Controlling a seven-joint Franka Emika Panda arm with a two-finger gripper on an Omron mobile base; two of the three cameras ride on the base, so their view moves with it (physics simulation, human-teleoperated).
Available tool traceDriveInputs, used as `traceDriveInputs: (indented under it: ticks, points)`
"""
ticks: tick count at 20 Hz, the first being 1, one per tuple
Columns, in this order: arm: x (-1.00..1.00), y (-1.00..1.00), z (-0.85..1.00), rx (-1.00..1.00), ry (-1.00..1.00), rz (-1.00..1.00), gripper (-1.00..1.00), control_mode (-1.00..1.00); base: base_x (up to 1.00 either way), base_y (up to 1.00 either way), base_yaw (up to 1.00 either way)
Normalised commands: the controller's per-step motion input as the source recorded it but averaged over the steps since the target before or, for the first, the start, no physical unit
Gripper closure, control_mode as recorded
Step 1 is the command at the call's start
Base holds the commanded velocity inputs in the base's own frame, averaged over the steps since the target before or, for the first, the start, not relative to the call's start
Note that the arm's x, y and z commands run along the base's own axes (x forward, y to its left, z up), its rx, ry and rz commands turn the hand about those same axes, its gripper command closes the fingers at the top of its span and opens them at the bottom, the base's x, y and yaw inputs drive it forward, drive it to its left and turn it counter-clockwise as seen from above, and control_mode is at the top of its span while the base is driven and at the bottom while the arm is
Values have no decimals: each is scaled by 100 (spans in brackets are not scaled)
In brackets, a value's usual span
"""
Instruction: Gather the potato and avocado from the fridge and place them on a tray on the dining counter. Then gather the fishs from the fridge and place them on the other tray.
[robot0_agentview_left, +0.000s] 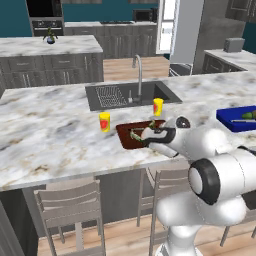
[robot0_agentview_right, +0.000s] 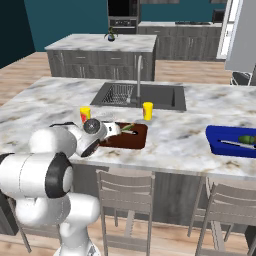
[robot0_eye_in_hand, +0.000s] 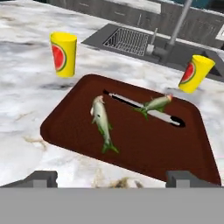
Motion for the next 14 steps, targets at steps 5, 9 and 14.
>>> traceDriveInputs:
  ticks: [5,9,14]
  points:
    - [-100,-74,81,0,48,-9,-100,-100,0,0,0]
    - [-95,-63,100,-3,29,-5,-100,-100,0,0,0]
    - [-99,-14,100,8,-1,0,-100,-100,0,0,0]
